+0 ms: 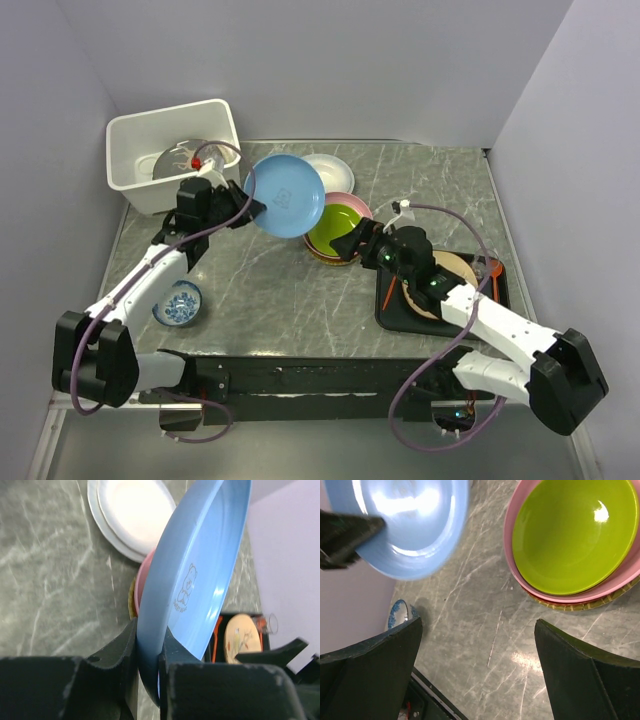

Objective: Place the plates into the plastic bin on the countertop
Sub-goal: Place the plate in the plastic bin.

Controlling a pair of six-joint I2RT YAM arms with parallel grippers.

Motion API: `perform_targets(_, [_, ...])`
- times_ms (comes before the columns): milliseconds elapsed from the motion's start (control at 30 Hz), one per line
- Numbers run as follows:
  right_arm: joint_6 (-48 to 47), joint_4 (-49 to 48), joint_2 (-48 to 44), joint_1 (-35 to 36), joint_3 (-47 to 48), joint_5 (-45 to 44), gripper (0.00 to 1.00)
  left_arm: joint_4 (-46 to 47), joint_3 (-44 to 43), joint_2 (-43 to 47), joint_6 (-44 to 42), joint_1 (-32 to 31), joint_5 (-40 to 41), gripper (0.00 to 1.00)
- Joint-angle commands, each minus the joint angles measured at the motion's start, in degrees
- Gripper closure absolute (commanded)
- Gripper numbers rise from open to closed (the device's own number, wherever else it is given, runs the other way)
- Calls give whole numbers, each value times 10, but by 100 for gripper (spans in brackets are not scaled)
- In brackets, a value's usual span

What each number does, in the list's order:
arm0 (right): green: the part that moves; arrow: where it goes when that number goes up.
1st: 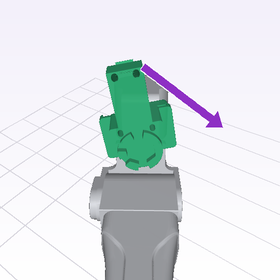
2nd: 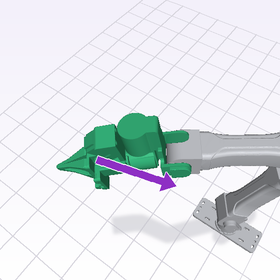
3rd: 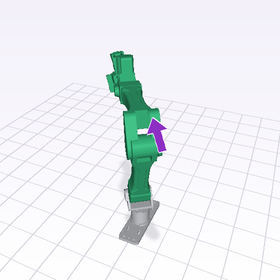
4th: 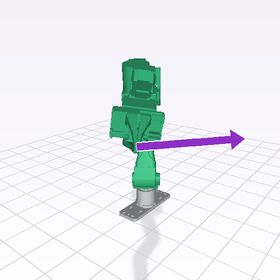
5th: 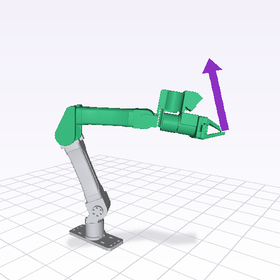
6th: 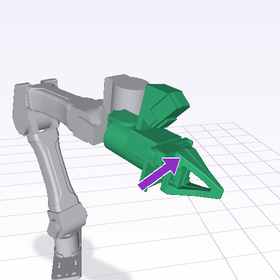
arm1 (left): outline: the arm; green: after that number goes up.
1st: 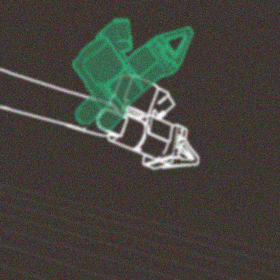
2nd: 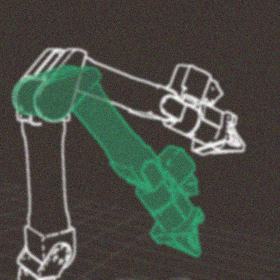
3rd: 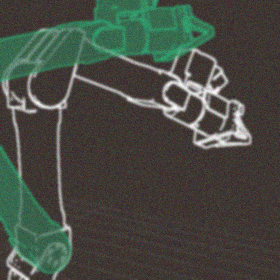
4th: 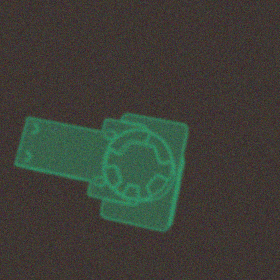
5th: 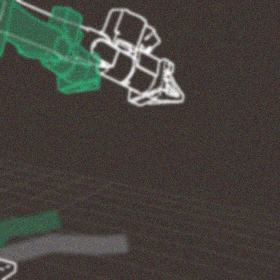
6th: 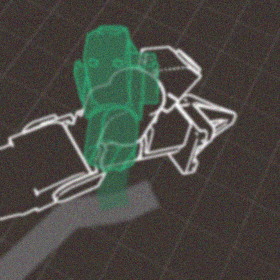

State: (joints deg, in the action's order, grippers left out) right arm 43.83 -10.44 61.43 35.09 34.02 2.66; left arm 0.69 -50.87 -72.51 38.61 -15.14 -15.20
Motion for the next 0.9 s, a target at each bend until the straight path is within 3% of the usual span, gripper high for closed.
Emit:
perform_targets(0, [-11, -43, 28, -1, -7, 20, 0, -24, -67, -14, 1, 7, 49, 99])
perform_targets(367, [-1, -105, 103, 7, 2, 68, 0, -12, -105, -37, 45, 73, 32, 99])
perform_targets(567, [8, -109, 89, 9, -28, 64, 0, -32, -160, -60, 47, 99, 69, 99])
perform_targets(867, [5, -55, 1, 9, -76, 16, 0, -21, -207, -114, 82, 128, 51, 99])
